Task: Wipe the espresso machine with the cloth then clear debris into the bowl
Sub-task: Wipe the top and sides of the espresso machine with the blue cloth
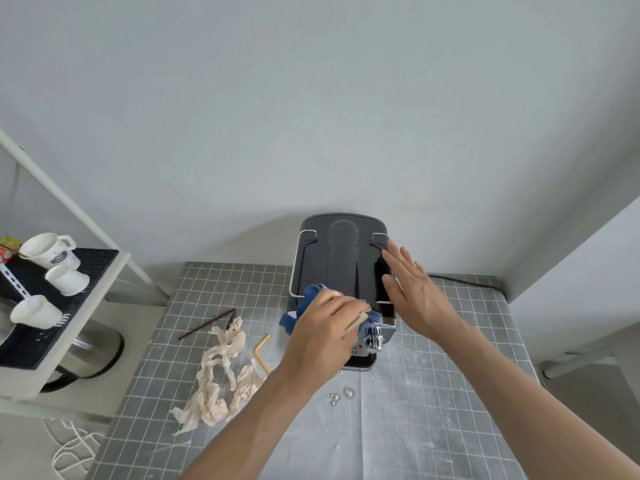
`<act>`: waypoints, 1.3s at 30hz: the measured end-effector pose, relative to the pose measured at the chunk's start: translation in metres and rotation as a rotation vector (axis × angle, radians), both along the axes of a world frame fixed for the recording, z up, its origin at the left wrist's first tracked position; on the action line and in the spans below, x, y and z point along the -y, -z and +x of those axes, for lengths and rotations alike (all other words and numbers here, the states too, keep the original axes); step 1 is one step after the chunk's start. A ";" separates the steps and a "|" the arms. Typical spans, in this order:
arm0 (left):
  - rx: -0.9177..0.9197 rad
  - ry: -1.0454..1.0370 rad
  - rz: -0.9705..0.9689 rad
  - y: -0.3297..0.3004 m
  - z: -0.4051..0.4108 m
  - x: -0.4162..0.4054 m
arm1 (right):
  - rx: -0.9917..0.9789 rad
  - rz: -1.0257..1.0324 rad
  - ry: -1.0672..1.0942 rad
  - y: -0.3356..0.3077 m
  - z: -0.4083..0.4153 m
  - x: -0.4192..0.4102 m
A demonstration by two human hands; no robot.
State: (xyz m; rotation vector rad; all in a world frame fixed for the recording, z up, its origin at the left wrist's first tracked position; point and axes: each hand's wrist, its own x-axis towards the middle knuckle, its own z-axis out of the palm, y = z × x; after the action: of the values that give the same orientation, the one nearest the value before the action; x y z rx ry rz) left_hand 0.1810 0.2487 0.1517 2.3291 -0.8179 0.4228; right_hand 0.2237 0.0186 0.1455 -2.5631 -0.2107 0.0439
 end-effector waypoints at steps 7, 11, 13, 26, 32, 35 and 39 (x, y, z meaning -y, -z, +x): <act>-0.063 -0.076 -0.108 -0.003 0.007 0.011 | -0.009 0.015 0.014 -0.002 -0.003 -0.004; -0.099 -0.028 -0.071 -0.010 0.019 0.024 | 0.010 -0.036 0.027 -0.004 -0.005 -0.004; -0.153 -0.015 -0.073 -0.015 0.021 0.018 | 0.030 -0.057 0.029 -0.005 -0.007 -0.002; -0.330 -0.157 0.270 -0.046 0.014 -0.071 | 0.184 -0.092 0.003 -0.051 -0.052 -0.028; -0.383 -0.084 0.367 -0.041 0.012 -0.060 | 0.135 -0.317 -0.104 -0.038 -0.063 -0.051; -0.388 -0.039 0.412 -0.039 0.011 -0.061 | 0.196 -0.288 -0.095 -0.031 -0.068 -0.055; -0.301 -0.045 0.343 -0.030 0.005 -0.062 | 0.214 -0.269 -0.043 -0.027 -0.078 -0.057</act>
State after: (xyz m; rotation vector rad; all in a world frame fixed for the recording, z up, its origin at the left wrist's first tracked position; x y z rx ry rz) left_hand 0.1859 0.3111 0.1819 2.6429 -0.7366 -0.0596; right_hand 0.1459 0.0753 0.1720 -2.8303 -0.3627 -0.2001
